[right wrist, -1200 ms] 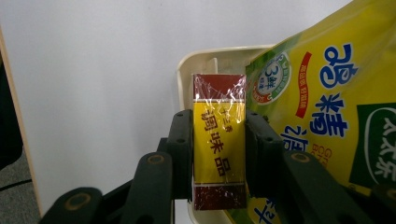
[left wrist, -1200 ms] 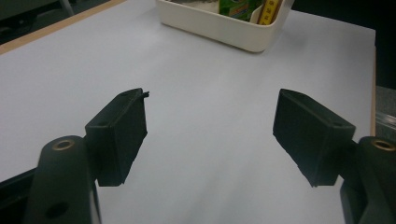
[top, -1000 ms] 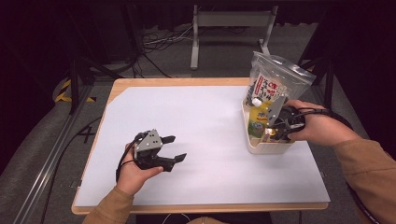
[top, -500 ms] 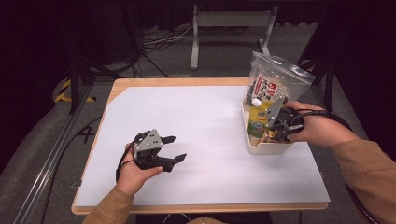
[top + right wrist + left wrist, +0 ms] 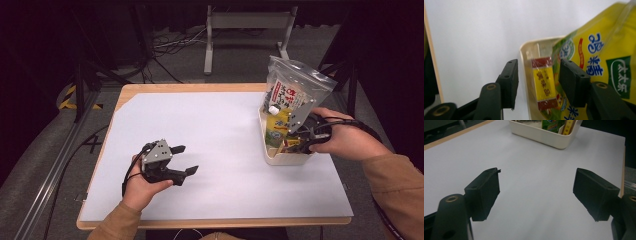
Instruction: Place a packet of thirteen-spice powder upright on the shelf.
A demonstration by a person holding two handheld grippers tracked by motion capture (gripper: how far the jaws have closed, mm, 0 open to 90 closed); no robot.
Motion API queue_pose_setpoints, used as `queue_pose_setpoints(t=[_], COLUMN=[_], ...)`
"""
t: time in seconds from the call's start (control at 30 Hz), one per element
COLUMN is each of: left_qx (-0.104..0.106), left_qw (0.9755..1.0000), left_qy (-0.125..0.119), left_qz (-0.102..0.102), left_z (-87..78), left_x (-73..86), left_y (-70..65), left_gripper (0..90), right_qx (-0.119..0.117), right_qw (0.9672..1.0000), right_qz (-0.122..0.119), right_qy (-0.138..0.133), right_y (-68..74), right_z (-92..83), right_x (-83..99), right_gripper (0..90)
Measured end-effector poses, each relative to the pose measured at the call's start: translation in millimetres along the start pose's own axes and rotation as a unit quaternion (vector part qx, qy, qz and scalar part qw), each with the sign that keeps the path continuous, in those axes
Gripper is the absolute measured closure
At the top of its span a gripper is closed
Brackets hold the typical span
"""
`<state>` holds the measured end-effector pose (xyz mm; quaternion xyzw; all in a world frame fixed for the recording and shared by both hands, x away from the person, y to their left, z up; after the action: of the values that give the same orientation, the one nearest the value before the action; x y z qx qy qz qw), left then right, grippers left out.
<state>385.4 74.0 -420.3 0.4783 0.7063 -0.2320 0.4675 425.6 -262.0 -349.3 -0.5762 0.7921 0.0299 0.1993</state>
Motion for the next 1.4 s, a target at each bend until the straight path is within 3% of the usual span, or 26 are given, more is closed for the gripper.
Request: queue_pose_setpoints(t=[0.1,0.2,0.37,0.47,0.53,0.63,0.7,0.9,1.03,1.1,1.2,1.3,1.4], left_qx=[-0.007,-0.014,-0.021,-0.025,-0.026,-0.03,-0.034,-0.047,-0.05,-0.054,-0.057,-0.057,-0.057], left_qw=[1.0,0.9999,0.9997,0.9996,0.9995,0.9993,0.9992,0.9986,0.9982,0.9979,0.9977,0.9976,0.9975], left_qy=[0.0,0.0,-0.001,0.001,0.002,0.001,-0.002,-0.01,-0.012,-0.016,-0.017,-0.022,-0.024], left_qz=[-0.004,-0.008,-0.013,-0.014,-0.018,-0.021,-0.023,-0.024,-0.03,-0.033,-0.031,-0.033,-0.033], left_z=[-8.3,-16.3,-26.9,-31.1,-36.1,-40.0,-42.7,-56.3,-60.9,-62.3,-63.9,-64.4,-64.9], left_x=[3.0,7.6,15.6,19.3,23.6,26.7,28.7,33.4,39.6,41.2,43.3,44.5,45.2], left_y=[-0.3,-0.7,-0.8,-0.8,-1.2,-0.3,0.6,-0.4,-0.2,-0.3,-0.9,-0.3,0.7], left_gripper=[22.0,21.8,21.7,21.7,21.6,21.5,21.6,21.6,21.5,21.5,21.5,21.5,21.4], right_qx=[-0.005,-0.001,0.014,0.018,0.027,0.033,0.035,0.048,0.066,0.073,0.071,0.075,0.087], right_qw=[0.9988,0.9954,0.9852,0.9821,0.9753,0.969,0.9675,0.951,0.9371,0.9323,0.9285,0.9214,0.9115], right_qz=[0.023,0.037,0.07,0.082,0.102,0.12,0.124,0.164,0.189,0.198,0.208,0.224,0.24], right_qy=[-0.043,-0.088,-0.156,-0.168,-0.194,-0.214,-0.218,-0.257,-0.285,-0.294,-0.299,-0.309,-0.322], right_y=[5.4,8.9,14.9,16.3,18.6,22.0,22.8,30.2,33.3,33.9,35.9,38.6,39.6], right_z=[-5.6,-11.0,-17.3,-18.1,-19.4,-20.2,-20.4,-22.1,-18.9,-16.4,-12.9,-7.6,-4.6], right_x=[-6.0,-10.0,-7.9,-4.6,2.3,10.1,12.2,28.5,42.5,47.9,54.0,63.4,73.2], right_gripper=[45.7,42.7,39.8,39.4,38.8,38.1,37.4,34.0,27.7,26.9,25.7,24.3,22.9])
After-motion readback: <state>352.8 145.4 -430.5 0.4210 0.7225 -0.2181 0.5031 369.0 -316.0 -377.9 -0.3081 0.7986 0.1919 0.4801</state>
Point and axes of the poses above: each handheld gripper's, and its own axes: z roughly forward along the jaws, x roughly out of its underside, y roughly to its left, the point moved 8 cm from there along z, roughly forward along the jaws, and after that the axes turned 9 degrees about z, right-handed, at the moved point
